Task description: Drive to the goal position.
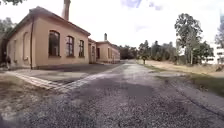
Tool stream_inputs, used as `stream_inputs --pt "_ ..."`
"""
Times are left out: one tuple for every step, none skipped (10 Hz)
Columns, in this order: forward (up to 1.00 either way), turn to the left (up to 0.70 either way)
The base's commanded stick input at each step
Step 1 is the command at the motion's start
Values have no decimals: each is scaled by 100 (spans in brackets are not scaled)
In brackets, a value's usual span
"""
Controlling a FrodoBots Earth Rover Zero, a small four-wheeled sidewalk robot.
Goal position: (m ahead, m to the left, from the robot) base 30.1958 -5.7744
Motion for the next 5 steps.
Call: stream_inputs --pt "70 0" --pt "70 0" --pt "70 0" --pt "70 0" --pt "70 0"
